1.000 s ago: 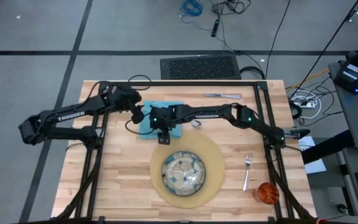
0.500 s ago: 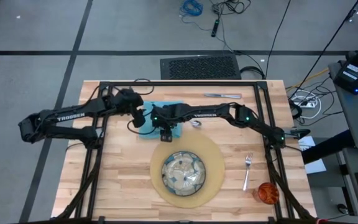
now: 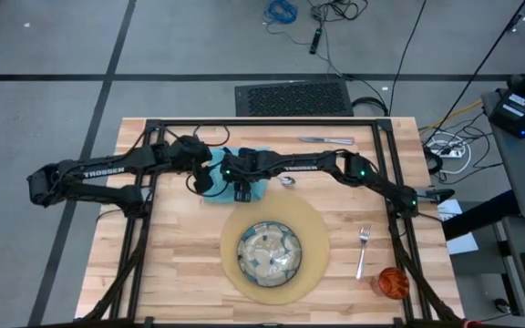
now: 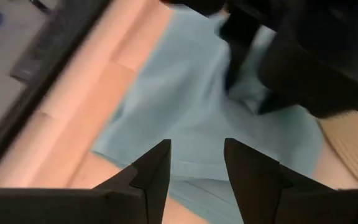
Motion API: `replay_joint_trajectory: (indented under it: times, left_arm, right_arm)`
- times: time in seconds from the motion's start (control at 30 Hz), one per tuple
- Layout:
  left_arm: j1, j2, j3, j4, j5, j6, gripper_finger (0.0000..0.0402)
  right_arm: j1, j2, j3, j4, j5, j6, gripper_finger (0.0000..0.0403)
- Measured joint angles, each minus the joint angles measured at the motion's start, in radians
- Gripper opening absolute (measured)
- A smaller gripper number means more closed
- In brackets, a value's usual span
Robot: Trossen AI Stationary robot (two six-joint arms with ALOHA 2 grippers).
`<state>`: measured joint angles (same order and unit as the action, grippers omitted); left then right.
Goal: Set table place
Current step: Fold the blue napkin
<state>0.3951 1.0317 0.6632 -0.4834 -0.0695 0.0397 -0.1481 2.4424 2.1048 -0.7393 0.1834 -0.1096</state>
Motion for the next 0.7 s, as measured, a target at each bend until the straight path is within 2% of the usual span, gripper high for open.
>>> replay_joint_trajectory:
  times: [0.17, 0.37, 0.5, 0.6, 0.7]
  left_arm:
    - [-0.031, 0.000, -0.005, -0.059, 0.066, -0.012, 0.0137]
    - [-0.066, 0.000, -0.043, -0.142, 0.067, -0.035, 0.0137]
    - [-0.102, 0.005, -0.060, -0.122, 0.100, -0.039, 0.0137]
    - [-0.115, 0.011, -0.068, -0.105, 0.102, -0.038, 0.0137]
    - [-0.116, 0.020, -0.094, -0.079, 0.102, -0.042, 0.0137]
  right_arm:
    - [-0.002, -0.014, 0.006, 0.072, 0.001, -0.004, 0.0131]
    - [-0.021, -0.016, 0.013, 0.055, 0.005, -0.007, 0.0058]
    - [-0.031, -0.017, 0.013, 0.004, -0.001, -0.013, 0.0009]
    - [-0.032, -0.022, 0.013, -0.018, -0.012, -0.015, 0.0008]
    - [-0.039, -0.050, 0.013, -0.017, -0.072, -0.011, 0.0015]
